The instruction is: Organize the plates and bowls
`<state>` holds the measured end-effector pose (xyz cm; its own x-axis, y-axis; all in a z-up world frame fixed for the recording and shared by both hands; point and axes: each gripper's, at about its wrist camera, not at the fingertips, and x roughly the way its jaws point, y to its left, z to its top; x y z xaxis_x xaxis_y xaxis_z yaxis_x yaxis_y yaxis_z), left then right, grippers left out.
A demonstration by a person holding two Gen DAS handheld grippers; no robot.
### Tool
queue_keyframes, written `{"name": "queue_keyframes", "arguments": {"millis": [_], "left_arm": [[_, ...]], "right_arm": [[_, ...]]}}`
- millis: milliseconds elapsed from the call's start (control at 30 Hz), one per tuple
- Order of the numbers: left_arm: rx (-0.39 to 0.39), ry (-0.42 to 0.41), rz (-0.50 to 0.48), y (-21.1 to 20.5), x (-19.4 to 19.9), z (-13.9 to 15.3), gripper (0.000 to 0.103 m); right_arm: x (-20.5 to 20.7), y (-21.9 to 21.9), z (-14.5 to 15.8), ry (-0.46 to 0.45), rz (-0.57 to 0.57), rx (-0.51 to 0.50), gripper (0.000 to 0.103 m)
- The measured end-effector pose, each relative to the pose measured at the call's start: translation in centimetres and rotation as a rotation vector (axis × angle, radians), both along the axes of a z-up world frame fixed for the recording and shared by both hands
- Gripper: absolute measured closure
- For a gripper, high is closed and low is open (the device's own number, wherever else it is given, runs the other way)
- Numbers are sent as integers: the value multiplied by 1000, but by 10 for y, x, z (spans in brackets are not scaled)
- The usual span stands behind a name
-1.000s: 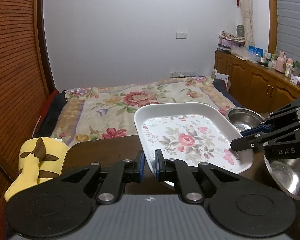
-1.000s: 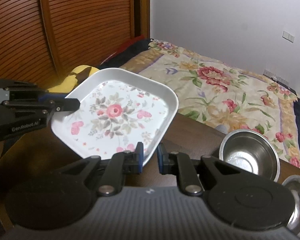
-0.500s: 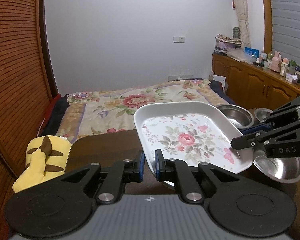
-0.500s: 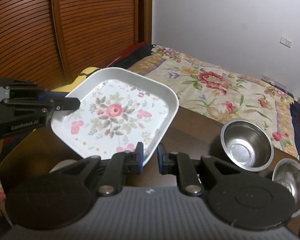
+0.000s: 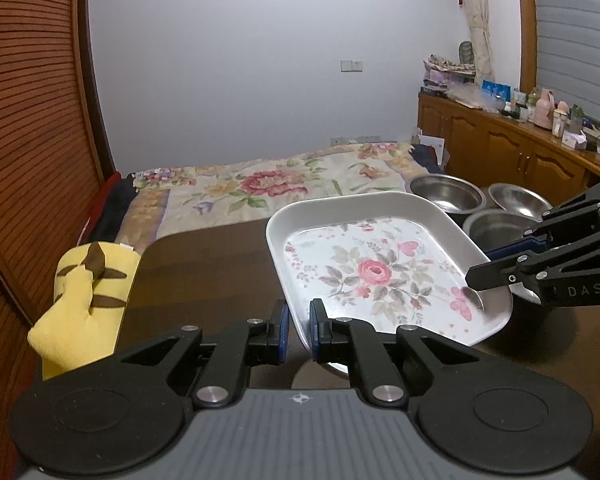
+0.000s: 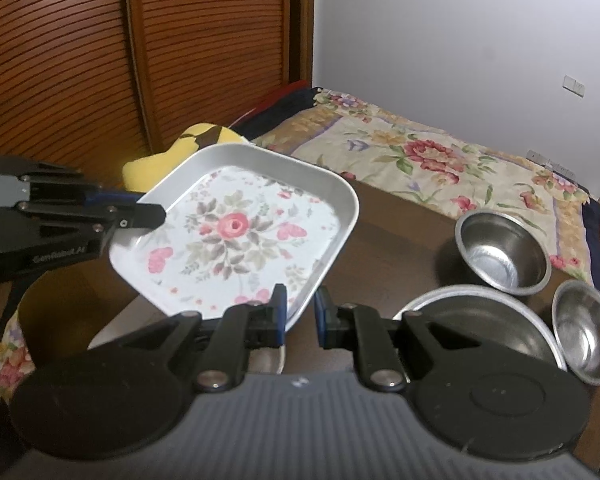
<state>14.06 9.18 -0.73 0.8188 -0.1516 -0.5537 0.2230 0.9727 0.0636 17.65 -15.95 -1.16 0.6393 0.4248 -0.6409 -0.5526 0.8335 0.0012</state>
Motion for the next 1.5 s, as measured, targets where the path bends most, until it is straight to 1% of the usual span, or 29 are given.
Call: {"name": "queue_keyframes", "arguments": {"millis": [400,800,1200,1500], "left_arm": [[-20,25,7,0,-33,-16,92],[-24,59,22,3,-49,-31,92],[-29,91,26,4,-55,-45,92],[-9,102,30,1,-53,-53,91]], "right_arm": [[-30,4,-13,16,11,2,87],[-49,4,-26,34,33,25,87],[-58,1,-36,44,29,45,86],[-60,2,-43,41,21,55,86]]}}
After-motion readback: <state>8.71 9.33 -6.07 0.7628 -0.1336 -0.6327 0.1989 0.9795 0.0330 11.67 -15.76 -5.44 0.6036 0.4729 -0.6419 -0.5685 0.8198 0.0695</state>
